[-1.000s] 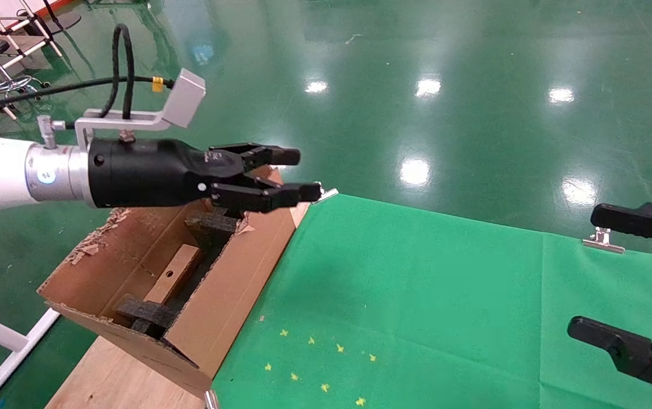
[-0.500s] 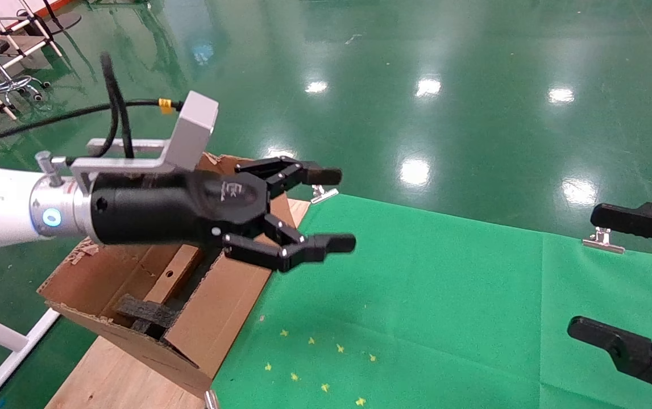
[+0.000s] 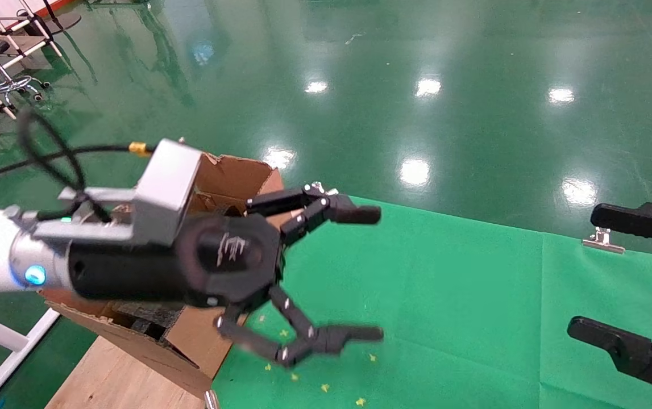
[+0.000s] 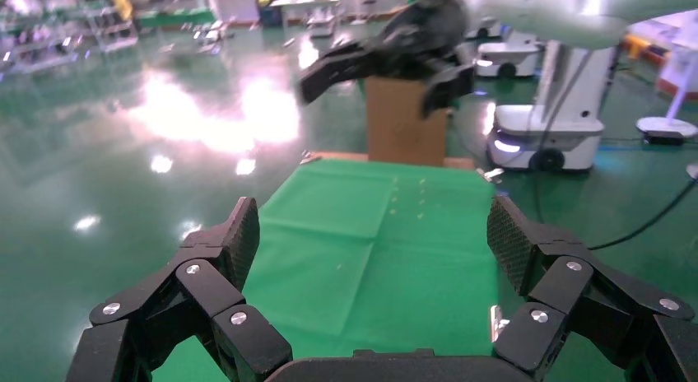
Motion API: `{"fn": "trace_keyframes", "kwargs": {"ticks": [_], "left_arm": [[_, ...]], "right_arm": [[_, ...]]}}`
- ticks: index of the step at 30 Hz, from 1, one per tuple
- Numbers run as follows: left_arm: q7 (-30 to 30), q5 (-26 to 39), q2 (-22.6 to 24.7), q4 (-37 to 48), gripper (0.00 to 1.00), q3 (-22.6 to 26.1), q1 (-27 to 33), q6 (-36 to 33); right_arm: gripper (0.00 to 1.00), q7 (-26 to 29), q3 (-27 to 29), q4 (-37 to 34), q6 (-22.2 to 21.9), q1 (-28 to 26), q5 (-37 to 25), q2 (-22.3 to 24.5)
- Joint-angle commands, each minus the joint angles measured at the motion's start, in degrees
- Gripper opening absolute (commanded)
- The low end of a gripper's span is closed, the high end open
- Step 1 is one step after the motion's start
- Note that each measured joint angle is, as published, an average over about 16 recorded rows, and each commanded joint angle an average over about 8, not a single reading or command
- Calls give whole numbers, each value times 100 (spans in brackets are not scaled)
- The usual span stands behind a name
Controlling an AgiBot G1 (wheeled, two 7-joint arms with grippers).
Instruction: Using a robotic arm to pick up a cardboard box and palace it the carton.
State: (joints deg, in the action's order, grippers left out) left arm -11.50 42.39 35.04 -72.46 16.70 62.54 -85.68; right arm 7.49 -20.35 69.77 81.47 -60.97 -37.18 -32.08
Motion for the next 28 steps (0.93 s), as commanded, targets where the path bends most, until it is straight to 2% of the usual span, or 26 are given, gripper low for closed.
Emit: {"fn": "trace_keyframes", "kwargs": {"ticks": [1,28], "left_arm": [[96,-88,-2,-176,100,-105,-154,-3],[81,-72,-3,-134,100,-85,-123,-2]], "right_arm": [[100,0,0,0,0,0,0,0],[100,0,1,-1,-1,1,1,0]]}}
